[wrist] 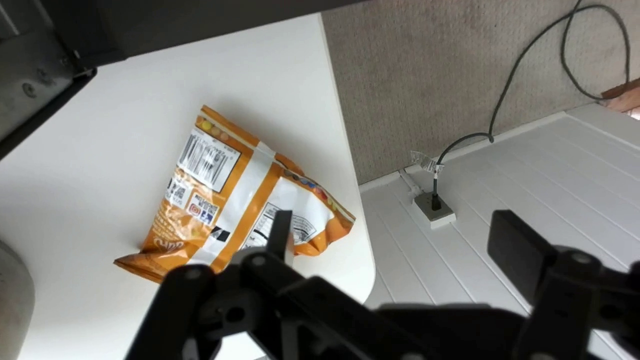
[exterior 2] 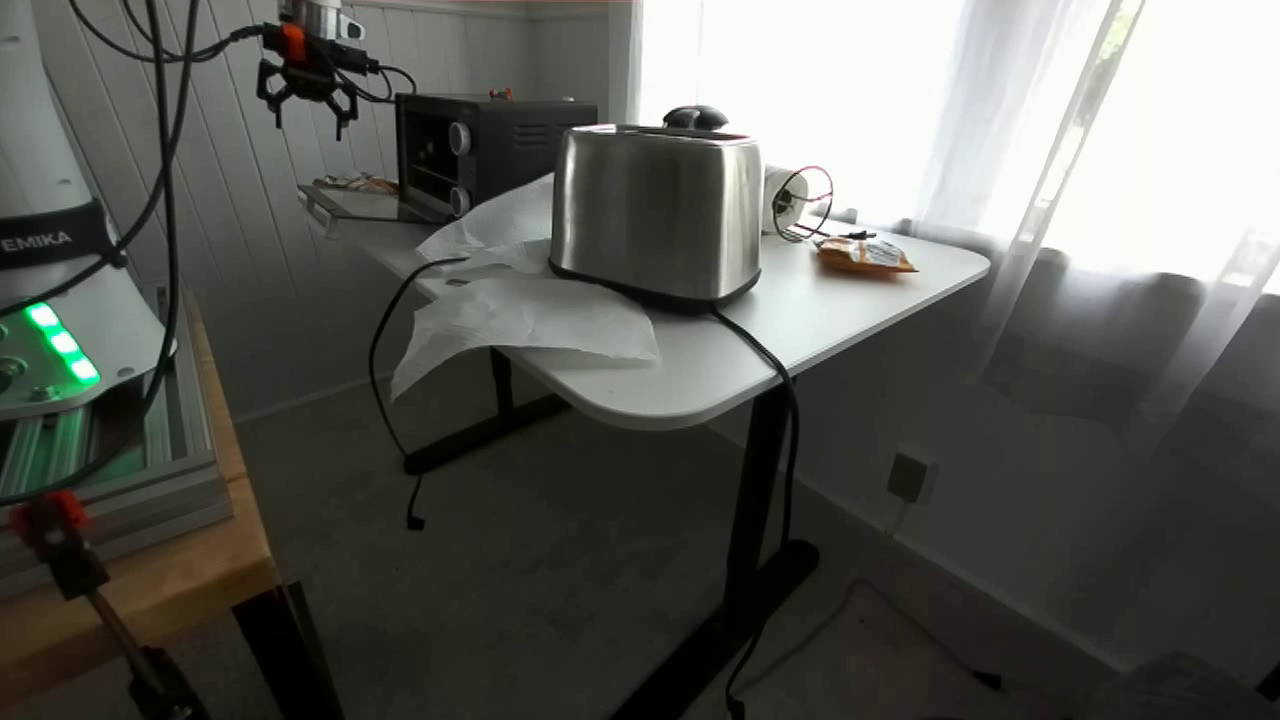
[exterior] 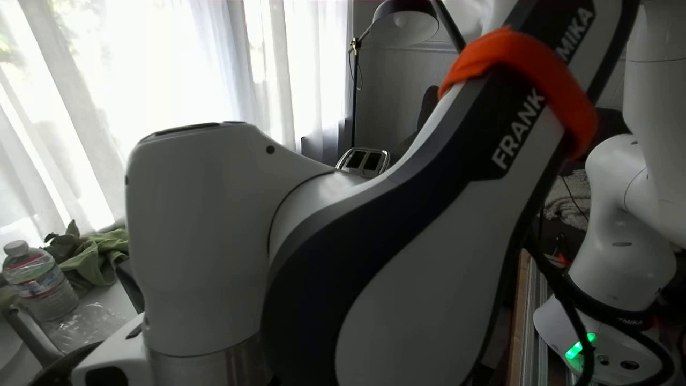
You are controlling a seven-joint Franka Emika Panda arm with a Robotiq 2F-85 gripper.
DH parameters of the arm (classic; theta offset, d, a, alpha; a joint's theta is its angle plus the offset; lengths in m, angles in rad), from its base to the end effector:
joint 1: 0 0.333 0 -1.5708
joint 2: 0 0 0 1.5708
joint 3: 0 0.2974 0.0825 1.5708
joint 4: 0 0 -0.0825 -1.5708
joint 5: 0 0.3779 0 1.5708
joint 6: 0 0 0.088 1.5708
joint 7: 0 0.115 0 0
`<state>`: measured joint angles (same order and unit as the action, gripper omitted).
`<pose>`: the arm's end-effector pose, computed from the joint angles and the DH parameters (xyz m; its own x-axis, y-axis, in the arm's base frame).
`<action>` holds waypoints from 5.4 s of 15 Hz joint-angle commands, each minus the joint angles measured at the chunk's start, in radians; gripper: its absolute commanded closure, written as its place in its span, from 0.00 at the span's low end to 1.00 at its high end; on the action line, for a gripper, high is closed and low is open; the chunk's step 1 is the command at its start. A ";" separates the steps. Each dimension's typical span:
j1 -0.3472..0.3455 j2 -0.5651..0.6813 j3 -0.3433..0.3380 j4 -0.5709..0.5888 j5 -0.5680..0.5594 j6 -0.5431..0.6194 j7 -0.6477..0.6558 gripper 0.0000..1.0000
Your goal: Put the white and orange packet in the toaster oven.
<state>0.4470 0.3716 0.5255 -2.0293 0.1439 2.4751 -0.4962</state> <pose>0.3444 0.4918 0.2776 0.2646 0.9402 0.2144 0.9537 -0.2223 -0.2025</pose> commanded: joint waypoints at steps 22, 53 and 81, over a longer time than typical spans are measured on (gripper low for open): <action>0.040 0.184 -0.043 0.044 -0.066 0.216 0.241 0.00; 0.093 0.249 -0.123 0.119 -0.205 0.256 0.328 0.63; 0.073 0.299 -0.108 0.162 -0.233 0.224 0.289 0.97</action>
<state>0.5214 0.6912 0.4166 -1.8540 -0.0621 2.7201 -0.2035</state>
